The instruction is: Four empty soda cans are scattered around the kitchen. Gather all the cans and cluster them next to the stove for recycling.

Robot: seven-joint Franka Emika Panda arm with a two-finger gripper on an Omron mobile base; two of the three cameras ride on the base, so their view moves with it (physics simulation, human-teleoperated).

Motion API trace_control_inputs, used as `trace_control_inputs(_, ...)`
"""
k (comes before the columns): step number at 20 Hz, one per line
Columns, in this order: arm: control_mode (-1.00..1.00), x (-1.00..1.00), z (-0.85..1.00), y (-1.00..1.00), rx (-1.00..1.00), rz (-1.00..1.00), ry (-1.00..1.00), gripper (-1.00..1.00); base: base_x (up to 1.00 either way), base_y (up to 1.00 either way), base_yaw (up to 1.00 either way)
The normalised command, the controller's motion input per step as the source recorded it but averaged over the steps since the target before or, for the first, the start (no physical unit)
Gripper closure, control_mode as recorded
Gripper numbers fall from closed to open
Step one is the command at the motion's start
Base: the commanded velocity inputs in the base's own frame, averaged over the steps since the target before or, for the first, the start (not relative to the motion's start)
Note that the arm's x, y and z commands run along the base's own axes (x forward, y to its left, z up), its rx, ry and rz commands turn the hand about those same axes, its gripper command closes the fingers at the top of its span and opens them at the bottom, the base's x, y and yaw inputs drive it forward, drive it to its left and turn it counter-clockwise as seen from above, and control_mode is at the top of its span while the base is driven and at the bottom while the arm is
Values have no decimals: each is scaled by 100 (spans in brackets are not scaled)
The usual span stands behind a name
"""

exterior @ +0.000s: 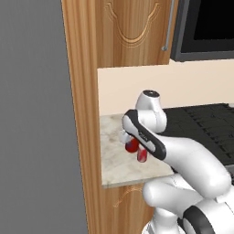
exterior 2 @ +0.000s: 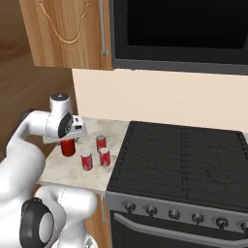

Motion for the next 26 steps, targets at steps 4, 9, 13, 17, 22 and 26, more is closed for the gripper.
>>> trace_control_inputs(4,-100,43,-33,0,0,0,4,100,0,0,0)
trace_control_inputs(9,-100,40,-31,0,-1,0,3,100,0,0,0)
trace_control_inputs(13,-100,40,-30,0,-1,0,1,100,0,0,0)
trace_control_inputs(17,-100,38,-26,0,0,0,0,100,0,0,0)
trace_control_inputs(22,-100,35,-25,0,-1,0,0,100,0,0,0)
trace_control_inputs(26,-100,26,-26,0,-1,0,1,100,0,0,0)
